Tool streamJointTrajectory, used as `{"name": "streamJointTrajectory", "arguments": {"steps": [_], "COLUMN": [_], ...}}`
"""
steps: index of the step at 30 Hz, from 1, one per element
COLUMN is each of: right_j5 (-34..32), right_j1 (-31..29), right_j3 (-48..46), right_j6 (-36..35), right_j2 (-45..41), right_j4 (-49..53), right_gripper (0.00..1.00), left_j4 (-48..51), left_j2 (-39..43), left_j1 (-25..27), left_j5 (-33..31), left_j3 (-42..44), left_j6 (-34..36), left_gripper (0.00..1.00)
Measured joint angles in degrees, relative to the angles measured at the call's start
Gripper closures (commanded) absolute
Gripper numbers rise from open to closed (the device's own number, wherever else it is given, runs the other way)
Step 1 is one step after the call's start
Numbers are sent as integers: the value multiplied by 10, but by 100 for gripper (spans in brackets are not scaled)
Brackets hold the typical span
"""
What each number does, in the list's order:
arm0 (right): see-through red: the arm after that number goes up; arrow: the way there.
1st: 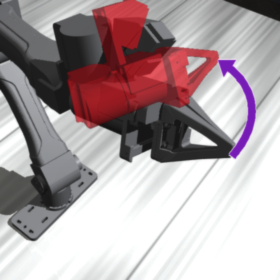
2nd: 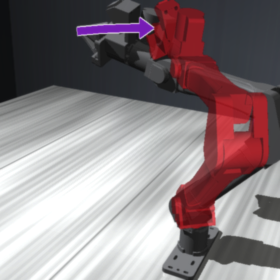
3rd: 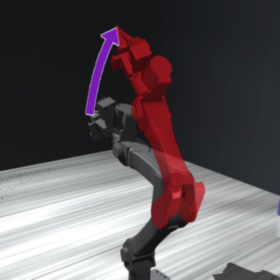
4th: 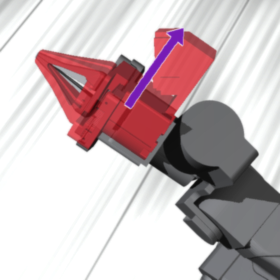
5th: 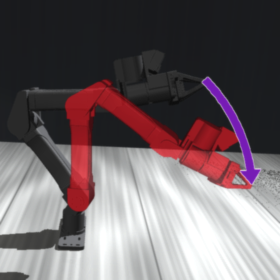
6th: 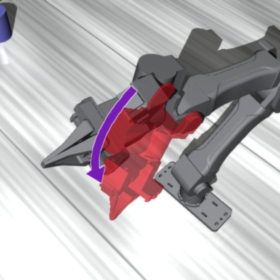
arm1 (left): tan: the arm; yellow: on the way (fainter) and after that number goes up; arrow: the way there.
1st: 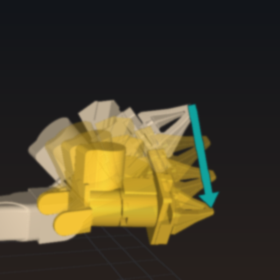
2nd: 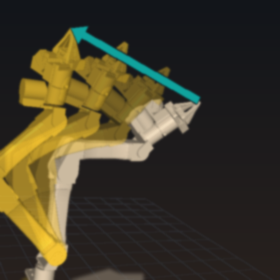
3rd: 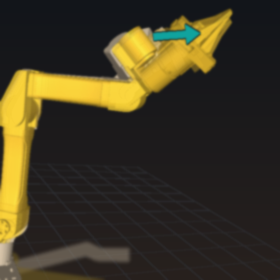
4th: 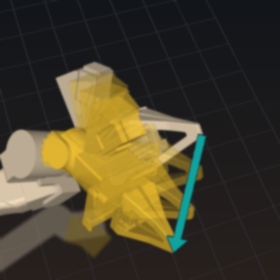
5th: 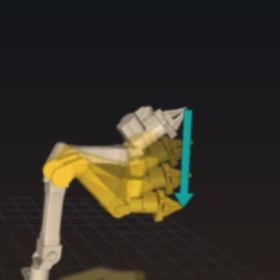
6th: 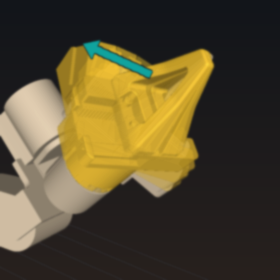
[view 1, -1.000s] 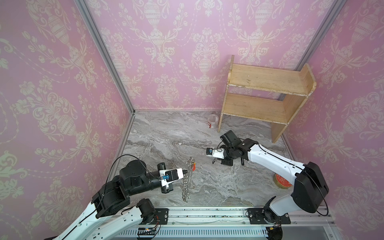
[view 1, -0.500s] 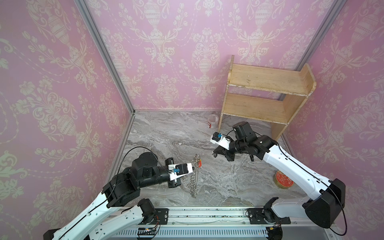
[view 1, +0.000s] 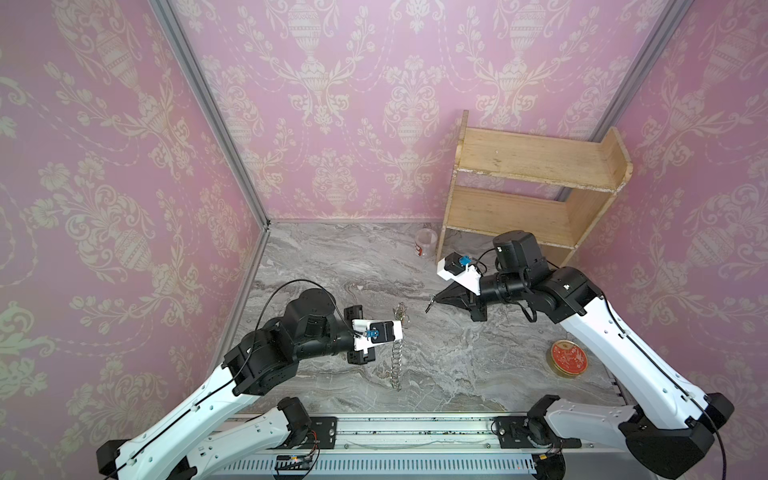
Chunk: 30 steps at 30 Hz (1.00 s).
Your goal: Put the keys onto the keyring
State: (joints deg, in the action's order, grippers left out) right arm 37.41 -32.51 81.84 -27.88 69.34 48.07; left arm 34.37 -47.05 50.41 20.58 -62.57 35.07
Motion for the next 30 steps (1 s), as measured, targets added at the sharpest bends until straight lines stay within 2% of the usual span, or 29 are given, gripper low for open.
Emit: {"name": "streamJointTrajectory", "arguments": {"steps": [7,13,20,30], "right_j5": [8,-8,-68,-193], "right_j1": [-29,-86,-150,-226], "right_j3": [37,49,42,-5], "right_j6": [-9,-30,-41,-52], "right_j2": [-4,-12,-56,-84], "right_j4": [53,83,74,15], "right_gripper": [100,100,100,100], "left_j4": [-11,-33,-55,-89], "left_j2": [-19,-29,-37,-41], "left_j1": [0,0,0,0], "left_j5": [24,50,69,77], "left_j3": [-13,-15,-17,-17], "left_j6": [30,42,42,30], "left_gripper": [100,100,100,100]}}
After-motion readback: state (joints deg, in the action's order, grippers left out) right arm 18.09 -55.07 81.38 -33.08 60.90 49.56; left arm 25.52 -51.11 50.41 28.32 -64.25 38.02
